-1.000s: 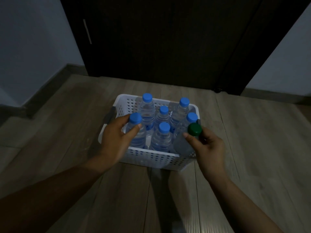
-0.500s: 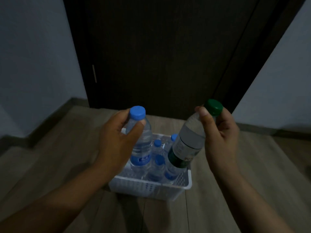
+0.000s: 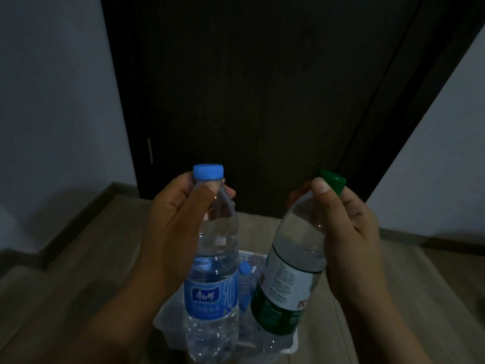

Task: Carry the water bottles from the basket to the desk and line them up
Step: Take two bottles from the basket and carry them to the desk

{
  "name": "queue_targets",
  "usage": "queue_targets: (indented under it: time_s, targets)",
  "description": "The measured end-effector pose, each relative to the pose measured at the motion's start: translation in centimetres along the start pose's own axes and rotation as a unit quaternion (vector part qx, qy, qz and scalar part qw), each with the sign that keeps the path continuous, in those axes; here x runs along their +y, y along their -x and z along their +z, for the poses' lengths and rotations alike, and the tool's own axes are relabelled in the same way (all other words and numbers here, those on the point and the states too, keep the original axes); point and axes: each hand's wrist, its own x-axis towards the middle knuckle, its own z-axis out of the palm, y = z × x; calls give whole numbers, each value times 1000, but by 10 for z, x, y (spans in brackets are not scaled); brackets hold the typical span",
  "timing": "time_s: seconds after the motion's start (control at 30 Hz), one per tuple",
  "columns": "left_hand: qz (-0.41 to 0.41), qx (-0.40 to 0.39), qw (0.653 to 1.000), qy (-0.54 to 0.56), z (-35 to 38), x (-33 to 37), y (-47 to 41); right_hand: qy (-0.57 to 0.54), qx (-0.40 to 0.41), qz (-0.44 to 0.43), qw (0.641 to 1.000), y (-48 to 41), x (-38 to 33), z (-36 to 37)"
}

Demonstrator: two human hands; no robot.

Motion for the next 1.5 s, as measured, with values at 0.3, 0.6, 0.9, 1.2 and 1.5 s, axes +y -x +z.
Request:
queue_targets:
  time_s: [0.3, 0.6, 0.9, 1.2, 1.5]
  targets:
    - [-93, -5, 996, 13, 3, 74, -75, 1, -21, 38, 999, -69, -66, 18]
    - [-82, 7, 997, -11, 10, 272, -155, 3, -15, 57, 998, -158, -264, 14]
    - [-20, -1, 1000, -12, 11, 547, -233, -20, 2, 12, 1000, -235, -534, 3]
    - [84, -44, 995, 11, 2, 799, -279, -43, 6, -103, 994, -284, -790, -10]
    - [119, 3, 992, 46, -19, 888, -248, -52, 21, -136, 989, -244, -870, -2]
